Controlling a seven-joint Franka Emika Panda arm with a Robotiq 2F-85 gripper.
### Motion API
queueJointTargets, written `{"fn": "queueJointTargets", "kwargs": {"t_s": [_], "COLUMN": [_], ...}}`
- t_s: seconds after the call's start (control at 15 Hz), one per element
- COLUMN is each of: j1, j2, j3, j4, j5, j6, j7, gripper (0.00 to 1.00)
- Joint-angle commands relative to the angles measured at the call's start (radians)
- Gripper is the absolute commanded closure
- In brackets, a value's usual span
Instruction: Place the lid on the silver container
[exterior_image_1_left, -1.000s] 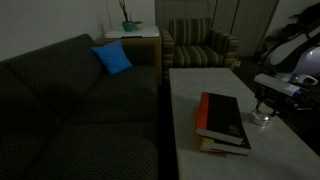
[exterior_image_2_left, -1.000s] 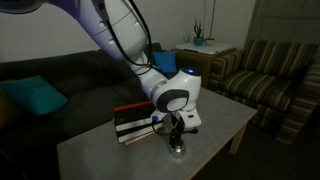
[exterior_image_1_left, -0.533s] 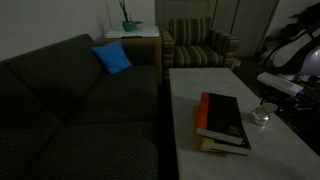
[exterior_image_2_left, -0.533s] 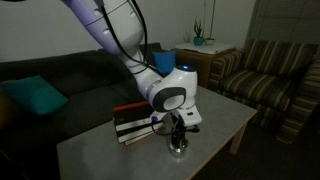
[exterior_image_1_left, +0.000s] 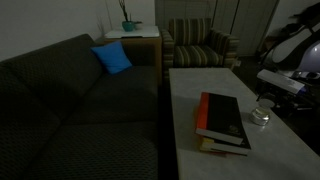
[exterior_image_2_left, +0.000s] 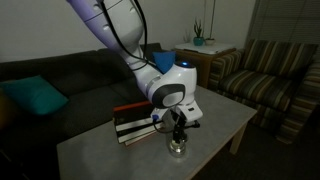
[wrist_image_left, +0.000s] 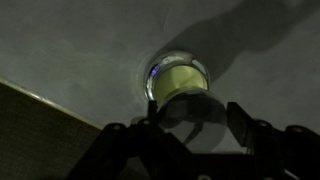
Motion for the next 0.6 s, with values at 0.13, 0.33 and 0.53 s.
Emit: {"fn": "queueJointTargets", "kwargs": {"t_s": [0.13, 0.33, 0.53], "j1": [-0.011, -0.007, -0.016], "j2": [0.046, 0.087, 0.121], "j3": [0.030, 0.023, 0.030], "j4": [0.063, 0.108, 0.143], "j5": [0.024, 0.030, 0.035], "j6": [-0.050, -0.081, -0.088], "j7": [-0.051, -0.019, -0.004], "gripper": [0.56, 0.56, 0.56]}}
